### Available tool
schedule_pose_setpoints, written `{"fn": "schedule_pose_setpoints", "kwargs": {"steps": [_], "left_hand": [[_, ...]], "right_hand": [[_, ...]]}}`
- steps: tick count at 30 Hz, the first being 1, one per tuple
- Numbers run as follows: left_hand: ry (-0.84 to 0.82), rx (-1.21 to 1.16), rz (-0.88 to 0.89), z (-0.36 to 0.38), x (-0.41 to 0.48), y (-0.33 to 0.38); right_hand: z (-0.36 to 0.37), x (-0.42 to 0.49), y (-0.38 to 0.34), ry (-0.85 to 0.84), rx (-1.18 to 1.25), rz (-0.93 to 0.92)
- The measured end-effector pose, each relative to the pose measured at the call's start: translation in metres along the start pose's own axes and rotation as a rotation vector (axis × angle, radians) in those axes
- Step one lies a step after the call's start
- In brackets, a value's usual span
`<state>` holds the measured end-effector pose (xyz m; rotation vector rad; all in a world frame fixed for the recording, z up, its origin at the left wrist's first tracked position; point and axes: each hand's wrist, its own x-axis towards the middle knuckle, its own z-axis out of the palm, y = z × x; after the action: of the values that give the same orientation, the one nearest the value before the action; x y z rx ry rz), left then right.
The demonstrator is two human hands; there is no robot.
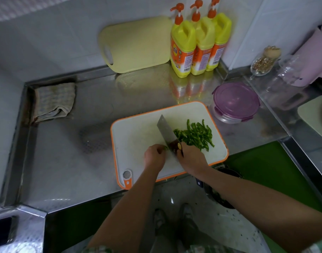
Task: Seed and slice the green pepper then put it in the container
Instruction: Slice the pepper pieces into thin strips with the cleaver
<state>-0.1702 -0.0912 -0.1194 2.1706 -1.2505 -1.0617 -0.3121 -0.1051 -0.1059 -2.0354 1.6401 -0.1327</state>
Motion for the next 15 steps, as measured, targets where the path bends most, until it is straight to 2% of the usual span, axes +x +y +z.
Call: {"fn": "schedule_pose_setpoints", "kwargs": {"steps": [5,11,15], "left_hand": [[0.045,-0.023,-0.033,-0.002,0.002,0.003],[0.138,0.035,-0.131,-0.015,-0.001,-0.003],[0.103,0.041,-0.124,-0.017,-0.003,-0.008]], "right_hand": [[-0.003,0.0,-0.001,0.078,0.079,-0.014],[0.006,-0.004,-0.02,-0.066,0.068,-0.08],[0.002,-0.003,-0.008,-0.018,0.009,-0.006]]}}
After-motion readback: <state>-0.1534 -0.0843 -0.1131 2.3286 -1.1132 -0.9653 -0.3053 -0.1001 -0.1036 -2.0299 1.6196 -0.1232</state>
